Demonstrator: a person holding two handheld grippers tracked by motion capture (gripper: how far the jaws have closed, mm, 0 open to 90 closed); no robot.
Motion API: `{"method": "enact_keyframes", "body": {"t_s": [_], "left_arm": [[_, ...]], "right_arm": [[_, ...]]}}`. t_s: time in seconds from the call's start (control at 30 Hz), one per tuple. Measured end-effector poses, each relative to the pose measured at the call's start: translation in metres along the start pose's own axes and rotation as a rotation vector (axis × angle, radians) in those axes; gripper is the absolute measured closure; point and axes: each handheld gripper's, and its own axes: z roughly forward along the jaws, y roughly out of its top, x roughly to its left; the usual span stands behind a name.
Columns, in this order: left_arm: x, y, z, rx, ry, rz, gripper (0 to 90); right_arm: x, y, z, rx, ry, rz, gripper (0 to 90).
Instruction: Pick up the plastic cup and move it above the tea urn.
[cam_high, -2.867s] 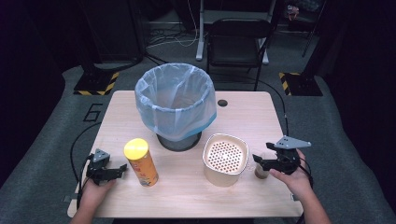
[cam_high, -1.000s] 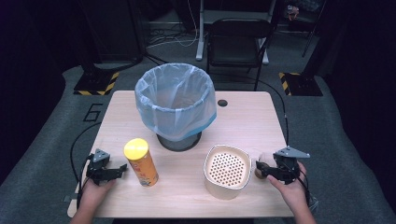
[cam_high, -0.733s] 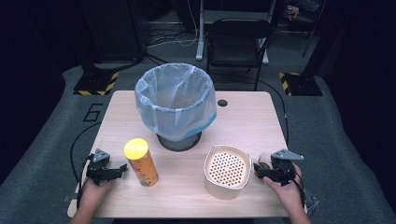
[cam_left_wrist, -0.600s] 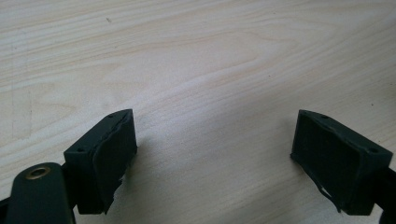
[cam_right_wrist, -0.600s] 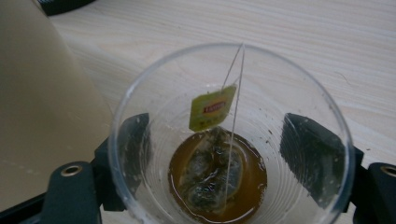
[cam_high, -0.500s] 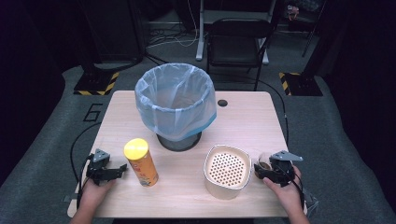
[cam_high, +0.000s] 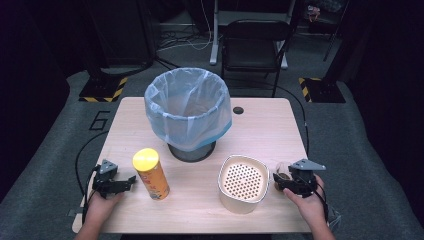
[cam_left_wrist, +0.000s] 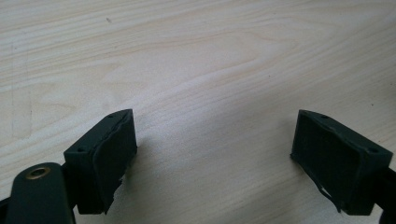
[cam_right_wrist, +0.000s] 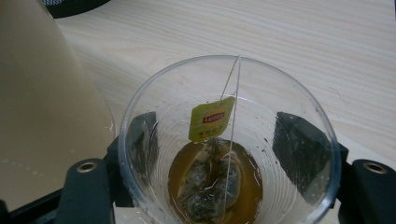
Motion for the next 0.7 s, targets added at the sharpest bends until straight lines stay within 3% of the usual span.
{"method": "enact_keyframes", "body": {"t_s": [0.07, 0.13, 0.27, 0.43, 0.63, 0.7], "left_arm": [[0.0, 0.0, 0.0, 0.0, 0.0, 0.001, 13.8], [0.0, 0.0, 0.0, 0.0, 0.0, 0.0, 13.8], [0.0, 0.0, 0.0, 0.0, 0.0, 0.001, 13.8], [0.0, 0.0, 0.0, 0.0, 0.0, 0.001, 13.8], [0.0, 0.0, 0.0, 0.0, 0.0, 0.001, 13.8], [0.0, 0.0, 0.0, 0.0, 0.0, 0.001, 13.8]], "right_arm": [[-0.002, 0.001, 0.0, 0.007, 0.0, -0.033, 32.2], [-0.002, 0.0, 0.0, 0.024, 0.005, -0.042, 32.8], [-0.003, -0.003, -0.001, 0.005, 0.015, -0.046, 33.1], [-0.005, -0.006, -0.003, 0.001, 0.05, -0.117, 35.4], [-0.005, 0.003, -0.003, 0.025, 0.104, -0.141, 37.4], [-0.004, 0.009, -0.003, 0.011, 0.114, -0.182, 37.4]]}}
